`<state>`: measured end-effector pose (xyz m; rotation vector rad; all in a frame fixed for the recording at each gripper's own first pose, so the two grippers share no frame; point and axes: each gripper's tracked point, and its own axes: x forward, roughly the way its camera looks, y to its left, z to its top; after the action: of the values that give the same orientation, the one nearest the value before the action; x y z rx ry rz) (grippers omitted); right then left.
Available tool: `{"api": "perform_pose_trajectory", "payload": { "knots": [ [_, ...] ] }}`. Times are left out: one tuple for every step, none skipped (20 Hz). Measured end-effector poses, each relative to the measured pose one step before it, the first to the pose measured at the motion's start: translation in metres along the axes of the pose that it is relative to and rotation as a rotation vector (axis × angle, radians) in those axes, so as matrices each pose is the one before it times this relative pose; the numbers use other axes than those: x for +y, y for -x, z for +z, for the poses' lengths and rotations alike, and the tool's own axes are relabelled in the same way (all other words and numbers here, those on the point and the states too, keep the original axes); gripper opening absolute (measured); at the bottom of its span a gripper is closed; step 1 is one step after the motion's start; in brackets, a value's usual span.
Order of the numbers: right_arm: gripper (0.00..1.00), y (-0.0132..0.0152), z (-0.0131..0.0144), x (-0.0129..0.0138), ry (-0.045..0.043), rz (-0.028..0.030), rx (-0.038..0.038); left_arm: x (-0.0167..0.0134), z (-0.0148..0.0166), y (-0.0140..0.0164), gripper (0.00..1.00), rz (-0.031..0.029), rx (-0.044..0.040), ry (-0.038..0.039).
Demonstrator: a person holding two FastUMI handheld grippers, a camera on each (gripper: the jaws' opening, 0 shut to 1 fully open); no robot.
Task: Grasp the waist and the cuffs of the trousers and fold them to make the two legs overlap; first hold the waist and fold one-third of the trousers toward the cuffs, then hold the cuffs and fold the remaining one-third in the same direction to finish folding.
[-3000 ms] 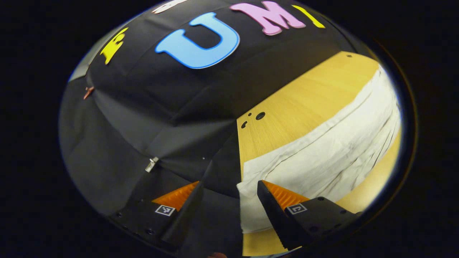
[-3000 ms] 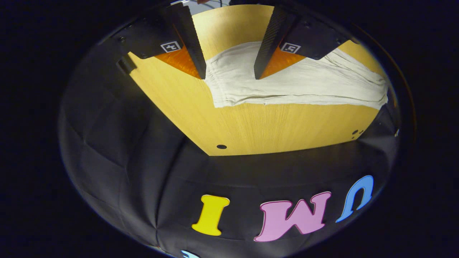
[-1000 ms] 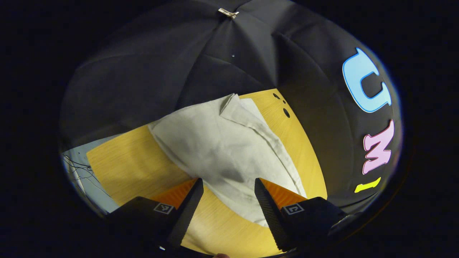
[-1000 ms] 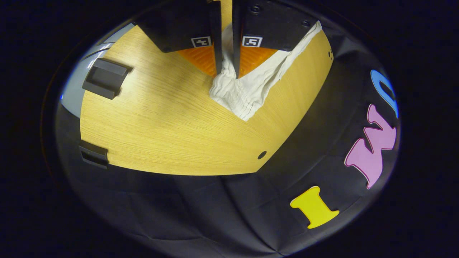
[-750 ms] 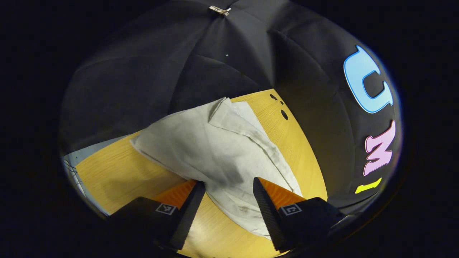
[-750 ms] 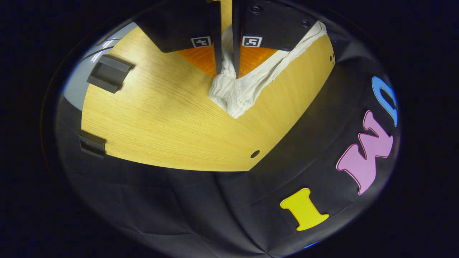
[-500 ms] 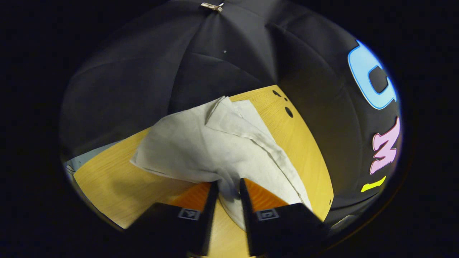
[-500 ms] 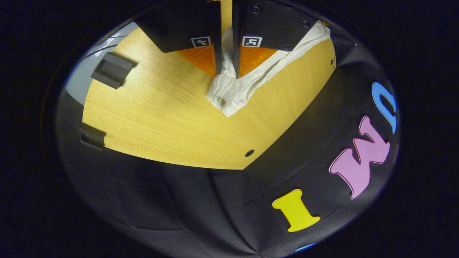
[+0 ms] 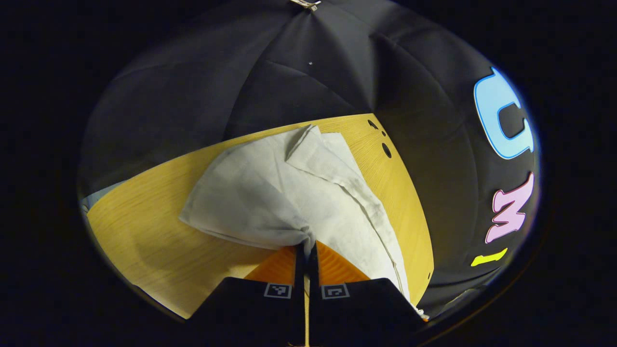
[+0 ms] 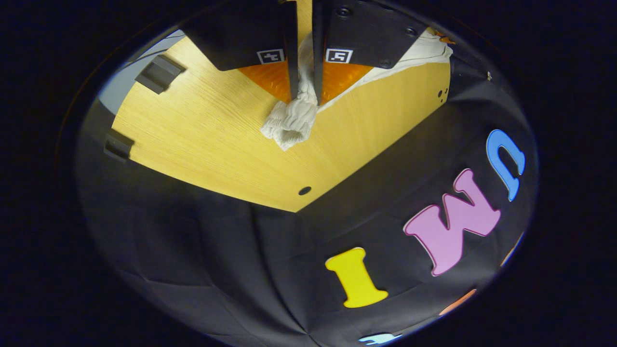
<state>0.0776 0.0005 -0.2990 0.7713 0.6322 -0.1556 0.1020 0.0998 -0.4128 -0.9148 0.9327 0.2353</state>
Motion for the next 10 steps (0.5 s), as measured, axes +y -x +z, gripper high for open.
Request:
{"api": "perform_pose_trajectory", "payload": {
  "knots": [
    [0.16, 0.00218, 0.00797, 0.01676, 0.01046, 0.02978, -0.01875, 0.00004, -0.00179, 0.00106, 0.08, 0.00071, -0.00188, -0.00211],
    [0.16, 0.00177, 0.00581, 0.01789, 0.01273, 0.03134, -0.01793, -0.00016, -0.00119, 0.00229, 0.08, 0.00037, 0.00088, -0.0038],
    [0.16, 0.00028, 0.00699, 0.01787, 0.013, 0.03054, -0.01384, -0.00073, -0.00395, -0.00001, 0.08, 0.0001, 0.00278, -0.00669],
    [0.16, 0.00098, 0.00251, 0.01788, 0.01407, 0.03319, -0.00793, -0.001, -0.00347, -0.00013, 0.08, 0.00052, 0.00007, -0.00734],
    [0.16, -0.00027, 0.00221, 0.0191, 0.01514, 0.0349, -0.00551, -0.00056, -0.00065, -0.00029, 0.08, -0.00064, -0.00156, -0.00596],
    [0.16, -0.00165, 0.0015, 0.02027, 0.01251, 0.03746, 0.00061, -0.00052, -0.00097, 0.0003, 0.08, -0.00162, -0.00421, -0.00194],
    [0.16, -0.0016, -0.00128, 0.02145, 0.01431, 0.04061, 0.00702, -0.00019, 0.00022, 0.00048, 0.08, -0.00317, -0.00542, 0.00039],
    [0.16, -0.00301, -0.00267, 0.02017, 0.02074, 0.04141, 0.00884, 0.00037, -0.00081, 0.00032, 0.08, -0.00418, -0.00717, 0.00207],
    [0.16, -0.00263, -0.00328, 0.0185, 0.02821, 0.03381, 0.00901, 0.00012, 0.0003, 0.00085, 0.08, -0.0046, -0.00521, 0.00324],
    [0.16, -0.00341, -0.00483, 0.01859, 0.02913, 0.03211, 0.01256, 0.00042, -0.00107, 0.00063, 0.08, -0.0047, -0.00357, 0.00354]
  ]
}}
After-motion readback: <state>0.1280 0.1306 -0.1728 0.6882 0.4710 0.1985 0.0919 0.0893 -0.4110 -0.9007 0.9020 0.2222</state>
